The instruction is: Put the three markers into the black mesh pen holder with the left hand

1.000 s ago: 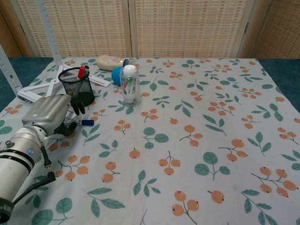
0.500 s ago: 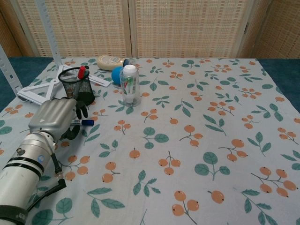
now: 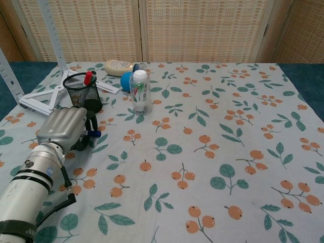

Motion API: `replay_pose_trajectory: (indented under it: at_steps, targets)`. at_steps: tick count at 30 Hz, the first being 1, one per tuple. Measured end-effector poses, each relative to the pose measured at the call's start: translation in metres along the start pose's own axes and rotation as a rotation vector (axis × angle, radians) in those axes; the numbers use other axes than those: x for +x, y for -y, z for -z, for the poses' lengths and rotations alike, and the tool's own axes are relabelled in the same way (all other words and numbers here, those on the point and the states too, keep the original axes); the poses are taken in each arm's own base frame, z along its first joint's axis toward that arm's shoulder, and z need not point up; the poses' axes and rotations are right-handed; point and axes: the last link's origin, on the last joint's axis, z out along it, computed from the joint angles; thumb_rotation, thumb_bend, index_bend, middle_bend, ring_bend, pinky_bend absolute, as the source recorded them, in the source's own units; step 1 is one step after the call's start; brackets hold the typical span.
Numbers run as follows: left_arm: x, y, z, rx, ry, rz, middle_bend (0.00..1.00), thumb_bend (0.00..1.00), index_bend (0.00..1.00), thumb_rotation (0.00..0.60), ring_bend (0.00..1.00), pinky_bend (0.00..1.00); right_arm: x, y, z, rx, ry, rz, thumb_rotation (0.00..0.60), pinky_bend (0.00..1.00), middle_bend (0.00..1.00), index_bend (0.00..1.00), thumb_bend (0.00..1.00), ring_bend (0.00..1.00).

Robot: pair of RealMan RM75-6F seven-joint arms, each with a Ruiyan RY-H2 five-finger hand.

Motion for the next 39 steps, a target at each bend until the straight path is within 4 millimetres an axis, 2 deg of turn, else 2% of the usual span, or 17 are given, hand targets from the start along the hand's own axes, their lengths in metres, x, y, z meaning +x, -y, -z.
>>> replay_pose_trajectory:
  at_steps: [5, 14, 21, 24, 27, 31, 33, 39]
  targets:
    - [0.002, 0.000, 0.000, -0.002, -0.020, 0.003, 0.52, 0.41, 0.54, 0.600, 0.23, 0.23, -0.001, 0.000, 0.000, 0.000, 0.003, 0.000, 0.600, 0.10, 0.07, 0.11, 0.03, 0.13]
    - [0.010, 0.002, 0.004, -0.003, -0.061, 0.026, 0.54, 0.41, 0.55, 0.600, 0.24, 0.23, -0.001, 0.000, -0.001, 0.001, 0.004, -0.001, 0.600, 0.10, 0.07, 0.11, 0.03, 0.13]
    - [0.035, 0.011, 0.015, -0.008, -0.098, 0.130, 0.55, 0.40, 0.55, 0.600, 0.24, 0.23, 0.001, -0.001, 0.000, -0.001, -0.005, -0.008, 0.600, 0.10, 0.07, 0.11, 0.03, 0.13]
    - [0.058, 0.020, 0.015, -0.017, -0.089, 0.244, 0.55, 0.40, 0.56, 0.600, 0.24, 0.23, 0.002, 0.000, 0.001, 0.003, -0.008, -0.010, 0.600, 0.10, 0.07, 0.11, 0.03, 0.13]
    - [0.094, 0.038, 0.007, -0.038, -0.056, 0.391, 0.55, 0.40, 0.56, 0.600, 0.24, 0.23, 0.003, 0.001, 0.002, 0.009, -0.010, -0.015, 0.600, 0.10, 0.07, 0.11, 0.03, 0.13]
    - [0.154, 0.073, -0.016, -0.101, 0.040, 0.598, 0.55, 0.40, 0.56, 0.600, 0.24, 0.23, 0.003, 0.002, 0.002, 0.012, -0.010, -0.016, 0.600, 0.10, 0.07, 0.11, 0.03, 0.13]
    - [0.177, 0.086, -0.029, -0.128, 0.101, 0.701, 0.55, 0.40, 0.56, 0.600, 0.24, 0.23, 0.003, 0.002, 0.002, 0.012, -0.011, -0.012, 0.600, 0.11, 0.07, 0.11, 0.03, 0.13]
    - [0.207, 0.098, -0.060, -0.142, 0.271, 1.012, 0.55, 0.40, 0.56, 0.600, 0.24, 0.23, 0.003, 0.001, 0.002, 0.004, -0.011, -0.009, 0.600, 0.11, 0.07, 0.11, 0.03, 0.13]
